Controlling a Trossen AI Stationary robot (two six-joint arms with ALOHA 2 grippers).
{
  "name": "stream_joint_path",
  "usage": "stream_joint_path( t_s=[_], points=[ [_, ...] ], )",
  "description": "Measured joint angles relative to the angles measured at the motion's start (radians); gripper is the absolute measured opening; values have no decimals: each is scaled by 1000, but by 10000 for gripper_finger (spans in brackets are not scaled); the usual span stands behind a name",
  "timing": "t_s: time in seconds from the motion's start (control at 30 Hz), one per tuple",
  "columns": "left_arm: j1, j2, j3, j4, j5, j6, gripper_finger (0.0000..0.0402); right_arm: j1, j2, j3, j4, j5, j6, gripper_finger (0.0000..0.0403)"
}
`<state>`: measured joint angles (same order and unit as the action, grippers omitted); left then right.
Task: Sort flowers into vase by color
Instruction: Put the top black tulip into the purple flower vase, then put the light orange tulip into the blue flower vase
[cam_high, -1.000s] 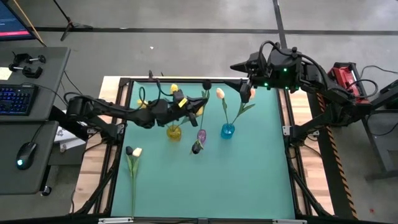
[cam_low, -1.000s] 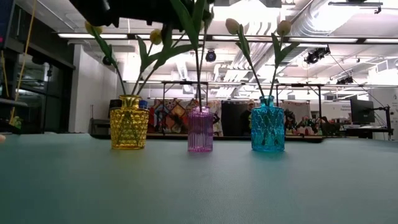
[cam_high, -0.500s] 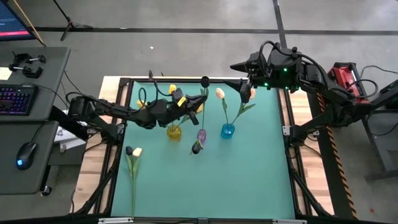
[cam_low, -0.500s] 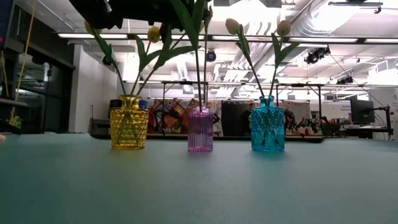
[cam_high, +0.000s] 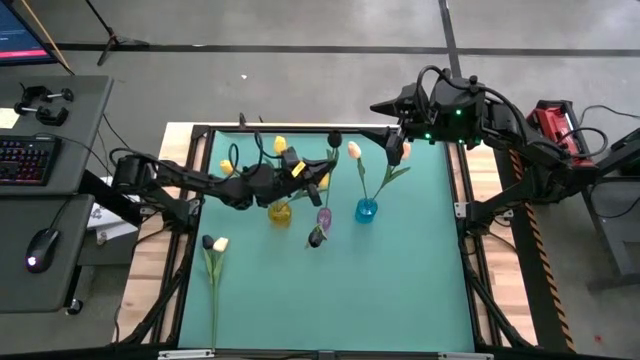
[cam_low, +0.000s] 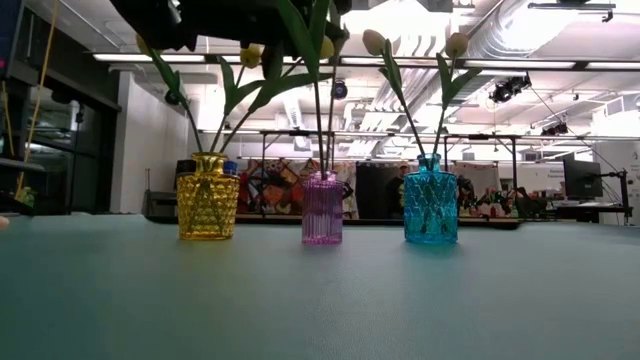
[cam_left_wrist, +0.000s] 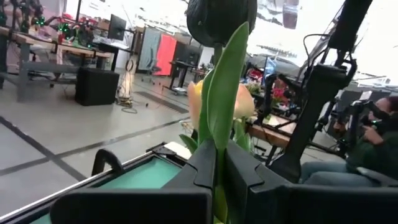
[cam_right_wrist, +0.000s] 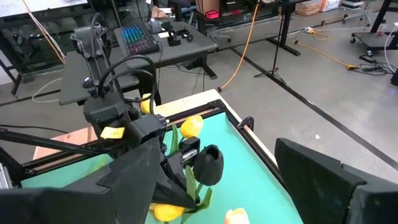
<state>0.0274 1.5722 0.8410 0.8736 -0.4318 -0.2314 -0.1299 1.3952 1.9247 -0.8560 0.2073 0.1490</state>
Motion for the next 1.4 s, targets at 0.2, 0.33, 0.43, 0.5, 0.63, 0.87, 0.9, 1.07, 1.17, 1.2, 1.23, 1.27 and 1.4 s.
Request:
stream_joint_path(
  t_s=[0.2, 0.33, 0.43, 0.5, 0.63, 0.87, 0.9, 1.07, 1.17, 1.2, 1.23, 1.27, 1.4],
  points=[
    [-13, 6, 0, -15, 0, 49, 0, 0, 0, 0, 0, 0, 0, 307],
    [-28, 0, 0, -23, 0, 110, 0, 0, 0, 0, 0, 0, 0, 307],
    [-38, 0, 0, -27, 1, 139, 0, 0, 0, 0, 0, 0, 0, 307],
    [-43, 0, 0, -36, 1, 147, 1, 0, 0, 0, 0, 0, 0, 307],
    [-49, 0, 0, -49, 1, 149, 6, 0, 0, 0, 0, 0, -18, 307],
    [-49, 0, 0, -72, 3, 157, 58, 0, 0, 0, 0, 0, -19, 307],
    [-49, 0, 0, -70, 7, 157, 67, 0, 0, 0, 0, 0, -19, 307],
    [-49, -4, 0, -71, 37, 154, 118, 0, 0, 0, 0, 0, -19, 307],
    [-49, -18, 0, -75, 56, 146, 149, 0, 0, 0, 0, 0, -19, 307],
    [-49, -23, 0, -75, 57, 141, 159, 0, 0, 0, 0, 0, -19, 307],
    [-49, -33, 0, -83, 57, 138, 169, 0, 0, 0, 0, 0, -18, 307],
    [-49, -44, 0, -94, 57, 138, 177, 0, 0, 0, 0, 0, -19, 307],
    [-49, -98, 0, -141, 56, 138, 208, 0, 0, 0, 1, 0, -19, 307]
  ],
)
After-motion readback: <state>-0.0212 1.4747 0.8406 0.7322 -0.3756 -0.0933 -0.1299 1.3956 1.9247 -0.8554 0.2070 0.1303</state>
